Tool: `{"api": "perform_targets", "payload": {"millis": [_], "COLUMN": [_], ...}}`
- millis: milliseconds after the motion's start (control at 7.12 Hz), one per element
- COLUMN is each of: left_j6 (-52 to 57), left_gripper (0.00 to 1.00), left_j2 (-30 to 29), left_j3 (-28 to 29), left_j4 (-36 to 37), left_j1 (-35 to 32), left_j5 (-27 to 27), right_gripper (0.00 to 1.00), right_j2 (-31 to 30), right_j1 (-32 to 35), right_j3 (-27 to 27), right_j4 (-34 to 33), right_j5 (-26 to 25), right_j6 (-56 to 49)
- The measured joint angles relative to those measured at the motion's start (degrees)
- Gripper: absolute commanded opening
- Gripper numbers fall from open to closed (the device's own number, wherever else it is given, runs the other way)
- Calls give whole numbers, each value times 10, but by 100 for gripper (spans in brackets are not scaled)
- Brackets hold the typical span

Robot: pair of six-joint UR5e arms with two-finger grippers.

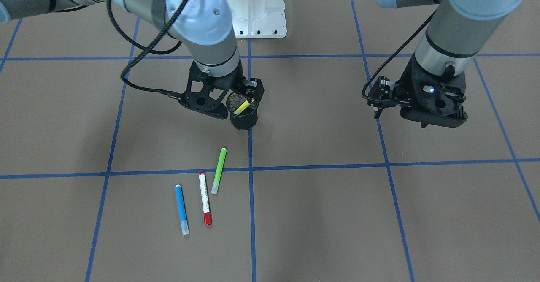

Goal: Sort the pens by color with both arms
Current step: 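Lower the right gripper into the cup onto the yellow marker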

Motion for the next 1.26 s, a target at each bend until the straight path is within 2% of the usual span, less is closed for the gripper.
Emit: {"api": "perform_targets", "payload": {"millis": [140,281,421,561,702,982,1123,1263], "left_j6": [2,3,3,3,3,3,3,3], "left_gripper": [99,99,99,99,99,99,99,99], "left_j2": [4,8,10,11,11,12,12,12], "left_j3": [-8,-14,-17,-21,-25,-30,-30,-30], "left_j4": [0,0,0,0,0,-1,-1,-1], "left_j1": [-1,-2,-2,-2,-2,-2,-2,-2], "left_j5": [-1,-1,-1,-1,-2,-4,-4,-4], "right_gripper": [93,83,77,77,71,69,61,62], "right_j2": [12,16,18,18,18,17,16,16], "right_j1": [-12,-21,-28,-33,-40,-51,-56,-59], "right_j3": [-25,-46,-62,-70,-74,-76,-77,-79], "right_j4": [-1,-1,-1,-2,-3,-3,-3,-3], "right_j5": [-2,-3,-3,-4,-4,-4,-5,-8], "right_j6": [7,8,8,9,10,13,14,14]}}
